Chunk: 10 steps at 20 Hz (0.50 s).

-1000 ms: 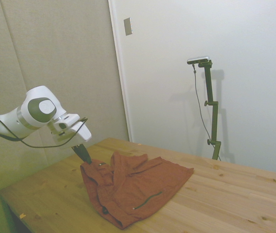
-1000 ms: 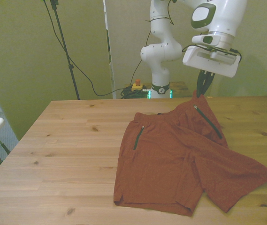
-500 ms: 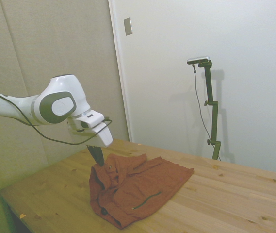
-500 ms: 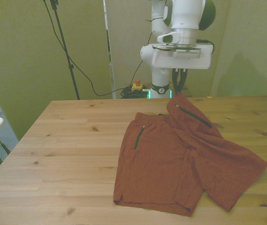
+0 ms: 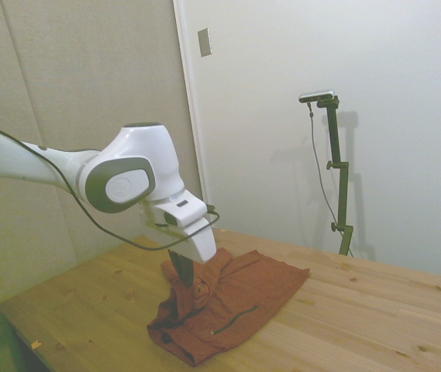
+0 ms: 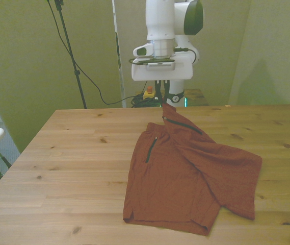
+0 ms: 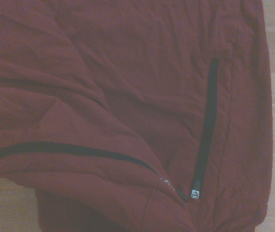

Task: Fold the shorts

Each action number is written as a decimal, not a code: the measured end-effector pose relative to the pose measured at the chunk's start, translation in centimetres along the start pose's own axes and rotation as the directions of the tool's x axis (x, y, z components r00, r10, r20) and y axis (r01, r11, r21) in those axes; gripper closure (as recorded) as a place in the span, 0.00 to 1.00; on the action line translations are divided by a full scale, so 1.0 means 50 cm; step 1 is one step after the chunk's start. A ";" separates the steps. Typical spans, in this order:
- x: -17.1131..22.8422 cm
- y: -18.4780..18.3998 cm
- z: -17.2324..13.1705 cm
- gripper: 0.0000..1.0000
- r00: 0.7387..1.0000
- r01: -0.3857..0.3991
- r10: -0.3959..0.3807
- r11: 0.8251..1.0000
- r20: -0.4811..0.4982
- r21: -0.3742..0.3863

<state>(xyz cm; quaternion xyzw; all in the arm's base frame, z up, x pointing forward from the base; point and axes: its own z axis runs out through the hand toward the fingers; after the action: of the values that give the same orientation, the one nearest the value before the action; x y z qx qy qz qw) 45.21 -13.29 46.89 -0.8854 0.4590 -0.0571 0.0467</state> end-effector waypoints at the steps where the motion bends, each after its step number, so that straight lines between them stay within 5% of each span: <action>1: 0.021 0.019 0.020 1.00 0.999 -0.015 0.015 1.000 0.028 0.009; 3: 0.063 0.063 0.066 1.00 0.996 -0.048 0.047 0.999 0.081 0.016; 4: 0.082 0.083 0.089 0.00 0.993 -0.064 0.062 0.998 0.104 0.015; 10: 0.155 0.124 0.196 0.00 0.974 -0.099 0.087 0.994 0.207 0.048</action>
<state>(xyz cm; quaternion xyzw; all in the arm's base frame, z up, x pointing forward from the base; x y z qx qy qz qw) 46.05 -22.90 36.81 -0.8622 0.4911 0.0230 0.1220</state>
